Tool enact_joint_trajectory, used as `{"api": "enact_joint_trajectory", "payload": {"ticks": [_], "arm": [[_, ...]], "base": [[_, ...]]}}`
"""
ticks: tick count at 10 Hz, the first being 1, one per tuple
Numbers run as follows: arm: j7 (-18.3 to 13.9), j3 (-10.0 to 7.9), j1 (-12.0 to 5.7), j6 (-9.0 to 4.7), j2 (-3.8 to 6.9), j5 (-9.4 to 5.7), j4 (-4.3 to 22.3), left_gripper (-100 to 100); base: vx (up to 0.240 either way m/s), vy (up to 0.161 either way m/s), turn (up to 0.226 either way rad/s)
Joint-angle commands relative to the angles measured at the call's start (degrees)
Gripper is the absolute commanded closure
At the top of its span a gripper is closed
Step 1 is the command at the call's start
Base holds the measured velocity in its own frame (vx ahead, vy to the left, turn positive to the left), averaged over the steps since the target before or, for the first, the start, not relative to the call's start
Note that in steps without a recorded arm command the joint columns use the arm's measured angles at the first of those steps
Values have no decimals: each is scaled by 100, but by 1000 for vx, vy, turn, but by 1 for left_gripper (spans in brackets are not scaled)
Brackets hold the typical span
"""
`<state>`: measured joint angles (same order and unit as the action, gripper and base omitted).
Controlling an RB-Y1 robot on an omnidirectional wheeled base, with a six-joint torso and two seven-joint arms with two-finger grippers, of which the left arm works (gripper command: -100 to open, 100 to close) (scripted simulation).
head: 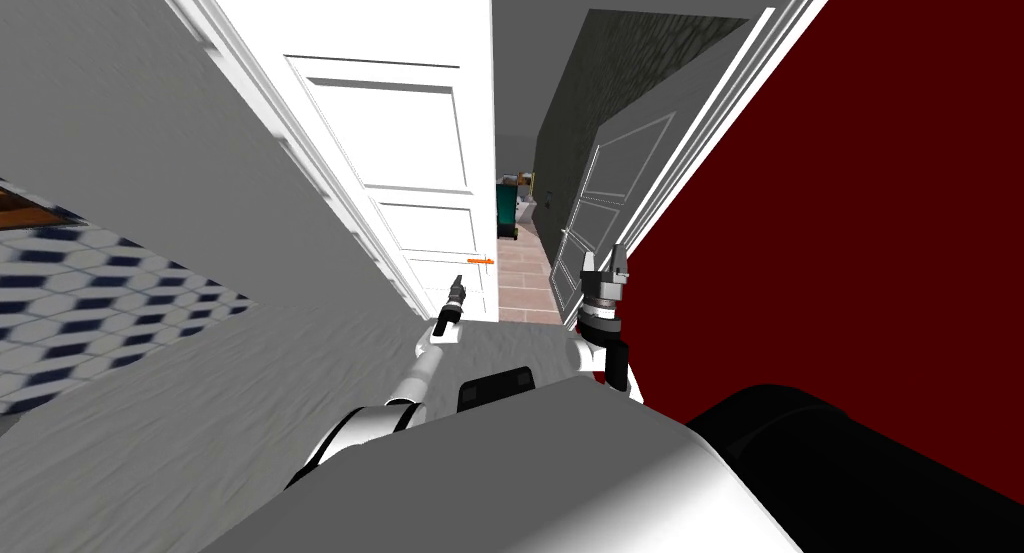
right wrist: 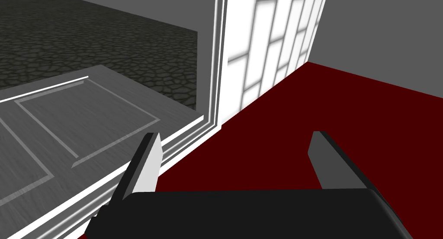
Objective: Push the door open
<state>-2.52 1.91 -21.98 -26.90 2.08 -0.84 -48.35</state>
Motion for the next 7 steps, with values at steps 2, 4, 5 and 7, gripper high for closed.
{"api": "enact_joint_trajectory", "payload": {"ticks": [2, 4, 5, 7], "arm": [[-10, 23, -207, -4, -36, -4, 345, -100], [-7, 33, -346, -9, -77, -5, 576, -100], [-6, 37, -412, -11, -98, -6, 685, -100], [-4, 42, -479, -14, -118, -7, 795, -100]], "base": [[84, 7, -40], [85, 11, -36], [80, 10, -31], [42, 3, -16]]}}
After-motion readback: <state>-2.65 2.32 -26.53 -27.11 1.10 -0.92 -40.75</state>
